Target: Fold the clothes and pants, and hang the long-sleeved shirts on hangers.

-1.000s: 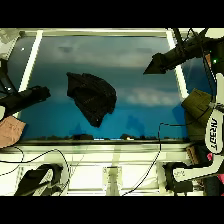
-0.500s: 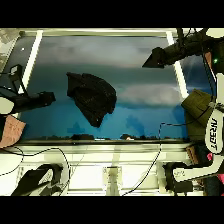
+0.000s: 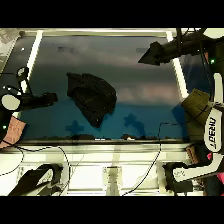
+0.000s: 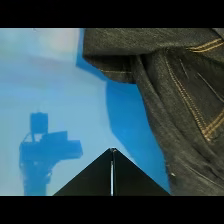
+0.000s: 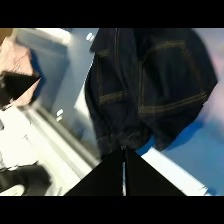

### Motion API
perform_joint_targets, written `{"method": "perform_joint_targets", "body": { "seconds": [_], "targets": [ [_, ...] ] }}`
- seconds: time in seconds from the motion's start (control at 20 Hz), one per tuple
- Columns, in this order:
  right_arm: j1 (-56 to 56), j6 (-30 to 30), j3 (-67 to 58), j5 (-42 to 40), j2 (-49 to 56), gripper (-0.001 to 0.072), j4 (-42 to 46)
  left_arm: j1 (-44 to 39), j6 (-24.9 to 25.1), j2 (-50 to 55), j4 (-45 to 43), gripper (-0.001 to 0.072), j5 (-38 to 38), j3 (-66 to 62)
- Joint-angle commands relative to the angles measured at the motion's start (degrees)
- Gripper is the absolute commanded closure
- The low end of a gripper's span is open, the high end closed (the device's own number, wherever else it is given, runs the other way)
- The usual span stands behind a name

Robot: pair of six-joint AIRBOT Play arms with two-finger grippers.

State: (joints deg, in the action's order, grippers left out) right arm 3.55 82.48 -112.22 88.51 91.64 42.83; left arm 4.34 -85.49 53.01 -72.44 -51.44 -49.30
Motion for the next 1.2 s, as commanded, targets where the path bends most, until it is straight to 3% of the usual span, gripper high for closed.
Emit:
{"method": "perform_joint_targets", "body": {
  "seconds": [0.0,0.3,0.35,0.45,0.5,0.7,0.75,0.8,0.85,1.15],
  "targets": [
    [0.46,-2.05,5.53,2.43,1.79,0.0685,-7.17,0.09,0.46,1.03,-1.81,0.0699,3.02,2.21],
    [3.15,-4.15,20.24,-1.77,5.4,0.0675,-4.26,0.04,0.24,3.87,-1.84,0.0698,4.37,4.2],
    [3.91,-4.02,20.98,-2.25,6.84,0.0625,-3.67,0.04,0.24,3.87,-1.86,0.0698,5.2,4.2],
    [6.14,-4.04,21.09,-3.56,9.9,0.0355,-3.58,0.04,0.24,3.87,-1.84,0.0698,5.9,4.2],
    [7.48,-4.09,21.09,-5.16,11.19,0.0299,-3.5,0.02,0.24,3.87,-1.84,0.0698,5.86,4.2],
    [13.6,-4.24,21.09,-14.27,14.71,0.0295,2.69,0.04,0.26,3.87,-1.86,0.0698,5.86,4.2],
    [14.86,-4.24,21.09,-16.28,14.95,0.0235,5.6,0.04,0.26,3.87,-1.86,0.0698,5.88,4.2],
    [16.04,-4.22,21.09,-18.38,14.97,0.0131,8.09,0.04,0.26,3.87,-1.86,0.0698,5.88,4.2],
    [16.85,-4.24,21.09,-19.71,14.97,0.0096,8.63,0.04,0.26,3.87,-1.86,0.0698,5.88,4.2],
    [20.83,-4.2,21.09,-24.79,14.97,0.0107,13.51,0.04,0.26,3.87,-1.86,0.0698,5.9,4.2]
  ]
}}
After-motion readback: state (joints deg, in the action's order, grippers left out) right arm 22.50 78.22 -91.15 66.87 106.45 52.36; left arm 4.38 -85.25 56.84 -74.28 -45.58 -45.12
